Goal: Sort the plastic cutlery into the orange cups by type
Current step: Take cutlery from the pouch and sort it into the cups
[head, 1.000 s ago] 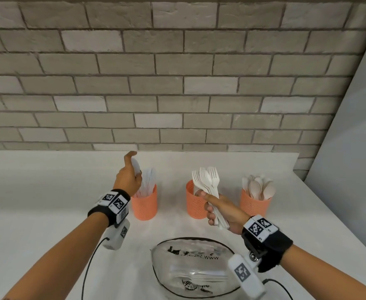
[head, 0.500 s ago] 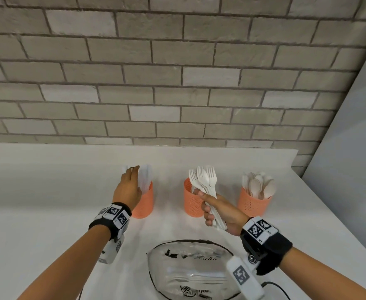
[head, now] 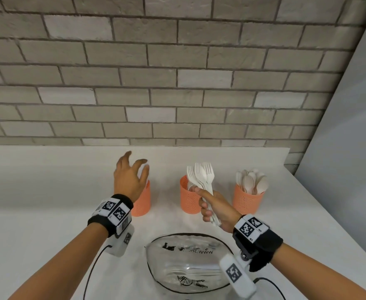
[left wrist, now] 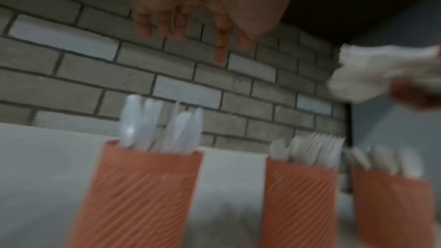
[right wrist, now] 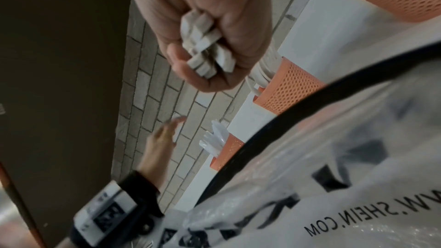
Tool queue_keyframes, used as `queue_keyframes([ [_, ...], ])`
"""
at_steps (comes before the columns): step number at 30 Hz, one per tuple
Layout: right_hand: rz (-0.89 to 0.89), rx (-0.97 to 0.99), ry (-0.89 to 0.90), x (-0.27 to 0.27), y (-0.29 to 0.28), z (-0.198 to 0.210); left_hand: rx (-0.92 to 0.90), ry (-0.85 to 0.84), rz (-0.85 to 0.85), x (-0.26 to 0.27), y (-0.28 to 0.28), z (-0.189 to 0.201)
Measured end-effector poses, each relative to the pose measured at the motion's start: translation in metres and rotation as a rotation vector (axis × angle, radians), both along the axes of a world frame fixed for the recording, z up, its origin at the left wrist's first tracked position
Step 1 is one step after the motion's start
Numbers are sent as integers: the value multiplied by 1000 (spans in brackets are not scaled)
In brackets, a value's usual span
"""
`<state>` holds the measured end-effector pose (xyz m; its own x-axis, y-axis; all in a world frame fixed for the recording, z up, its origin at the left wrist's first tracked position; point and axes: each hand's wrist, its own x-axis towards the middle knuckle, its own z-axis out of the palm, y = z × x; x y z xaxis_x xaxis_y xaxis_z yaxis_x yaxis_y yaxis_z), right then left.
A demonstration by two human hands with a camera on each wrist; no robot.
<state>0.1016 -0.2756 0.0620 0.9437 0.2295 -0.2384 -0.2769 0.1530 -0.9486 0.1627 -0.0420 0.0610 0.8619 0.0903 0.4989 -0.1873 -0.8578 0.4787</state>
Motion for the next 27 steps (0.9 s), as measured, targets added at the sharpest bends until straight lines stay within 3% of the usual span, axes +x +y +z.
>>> queue_keyframes([
  [2,-47,-19,-25,-2,6,1,-222,69,-116,-12,-18,20],
  [5,-110,-18,-45,-8,14,4,-485,378,-298,-31,-47,41],
  [7,-135,4,-63,-12,18,5,-572,549,-341,-46,-65,47],
  [10,-152,-16,-107,-18,20,5,-631,667,-353,-61,-85,46],
  [17,-213,-69,-151,-30,18,1,-846,649,-287,-76,-110,32],
  [27,-160,-71,-201,-40,10,-6,-969,525,-175,-76,-112,37],
])
